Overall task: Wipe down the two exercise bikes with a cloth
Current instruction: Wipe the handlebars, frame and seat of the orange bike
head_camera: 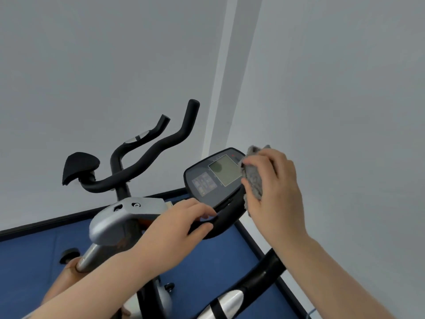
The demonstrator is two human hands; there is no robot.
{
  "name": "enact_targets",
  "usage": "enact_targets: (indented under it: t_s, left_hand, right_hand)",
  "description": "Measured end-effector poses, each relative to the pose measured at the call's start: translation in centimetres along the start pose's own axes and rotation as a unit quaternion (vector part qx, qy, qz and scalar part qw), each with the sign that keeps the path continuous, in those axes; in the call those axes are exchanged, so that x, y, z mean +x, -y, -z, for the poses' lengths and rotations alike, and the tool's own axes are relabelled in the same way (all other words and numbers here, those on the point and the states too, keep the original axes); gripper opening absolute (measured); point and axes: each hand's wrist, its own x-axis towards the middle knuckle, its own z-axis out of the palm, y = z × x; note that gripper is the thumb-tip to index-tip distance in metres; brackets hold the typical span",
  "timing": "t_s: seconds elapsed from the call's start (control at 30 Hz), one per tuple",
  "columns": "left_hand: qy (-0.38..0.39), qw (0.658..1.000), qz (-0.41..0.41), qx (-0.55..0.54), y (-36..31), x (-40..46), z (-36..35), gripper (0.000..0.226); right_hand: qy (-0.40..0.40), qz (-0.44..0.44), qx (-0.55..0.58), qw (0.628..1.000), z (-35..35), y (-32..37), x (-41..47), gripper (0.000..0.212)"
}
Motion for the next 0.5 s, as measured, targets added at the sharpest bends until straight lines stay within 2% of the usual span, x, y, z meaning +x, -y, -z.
enact_targets:
  t_s: [0.07,0.2,0.23,0.33,0.37,0.4,0.5]
  left_hand:
    - [0.012,1.0,-0.016,0.007,0.3,-0.4,0.1,0.029]
    - [0.028,0.999,-0.042,-0.014,1.2,-1.0,0.4,0.037]
    - [0.032,0.998,-0.048,-0.021,1.5,-1.1,0.4,0.039]
    - [0.042,0.996,-0.071,-0.029,2.4,-1.8,0.4,0.045]
    - [0.041,0.996,-0.077,-0.029,2.6,-2.1,0.4,0.047]
    - [0.037,0.996,-0.081,-0.028,2.9,-2.4,0.4,0.048]
    - [0.016,0.997,-0.076,-0.029,3.7,-3.2,0.5,0.048]
  right_hand:
    - [0.066,0.029,-0.004,0.997,0.2,0.0,-0.1,0.039]
    - [0.028,-0.006,-0.011,1.0,1.0,0.6,-0.1,0.032]
    - [0.048,-0.02,-0.031,0.998,0.7,1.3,-0.7,0.03]
    - [0.22,-0.055,-0.023,0.974,-0.1,2.9,-1.5,0.024]
    - [0.248,-0.071,-0.012,0.966,0.2,3.0,-1.3,0.024]
    - [0.23,-0.085,-0.009,0.97,0.6,3.0,-0.8,0.024]
    - [0.077,-0.108,-0.055,0.99,1.4,3.6,-0.4,0.022]
